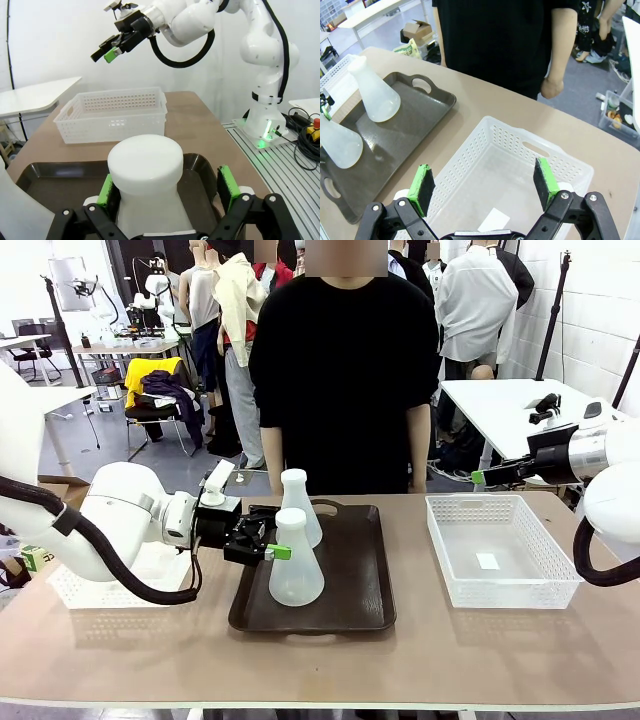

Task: Prepare the laboratory tools.
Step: Place the picked Big flask upright in the Handle tray as directed by the person.

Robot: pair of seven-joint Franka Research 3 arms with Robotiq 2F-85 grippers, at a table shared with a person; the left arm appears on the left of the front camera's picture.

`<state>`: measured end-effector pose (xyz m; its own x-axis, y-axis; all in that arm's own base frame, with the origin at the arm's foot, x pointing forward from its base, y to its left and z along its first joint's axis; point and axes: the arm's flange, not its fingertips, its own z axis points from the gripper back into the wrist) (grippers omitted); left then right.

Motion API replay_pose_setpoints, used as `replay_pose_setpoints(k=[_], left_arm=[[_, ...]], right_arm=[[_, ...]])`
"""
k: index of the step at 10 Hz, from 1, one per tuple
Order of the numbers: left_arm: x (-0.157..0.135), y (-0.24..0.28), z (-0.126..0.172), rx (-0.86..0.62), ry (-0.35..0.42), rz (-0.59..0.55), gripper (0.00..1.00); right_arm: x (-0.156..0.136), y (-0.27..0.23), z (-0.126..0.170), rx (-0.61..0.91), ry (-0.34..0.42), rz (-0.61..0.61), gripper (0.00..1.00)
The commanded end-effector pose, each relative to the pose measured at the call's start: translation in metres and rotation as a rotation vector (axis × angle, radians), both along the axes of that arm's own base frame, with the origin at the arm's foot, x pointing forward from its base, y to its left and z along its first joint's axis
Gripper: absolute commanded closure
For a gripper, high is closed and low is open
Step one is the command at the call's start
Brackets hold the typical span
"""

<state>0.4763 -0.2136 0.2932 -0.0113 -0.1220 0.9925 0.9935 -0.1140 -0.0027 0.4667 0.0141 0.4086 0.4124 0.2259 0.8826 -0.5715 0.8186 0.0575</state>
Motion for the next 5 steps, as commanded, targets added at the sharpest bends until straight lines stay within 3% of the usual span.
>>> replay_pose_setpoints(k=[1,5], left_arm=[[0.0002,-0.0013,0.0006,-0.003,-0.001,-0.004,0.00],[0.0002,-0.0013,0.0006,-0.003,-0.001,-0.004,0.00]], right_arm=[[-0.0010,0.0011,0.0025,0.004,0.005,0.002,0.00],[-0.0010,0.0011,0.0025,0.004,0.005,0.002,0.00]])
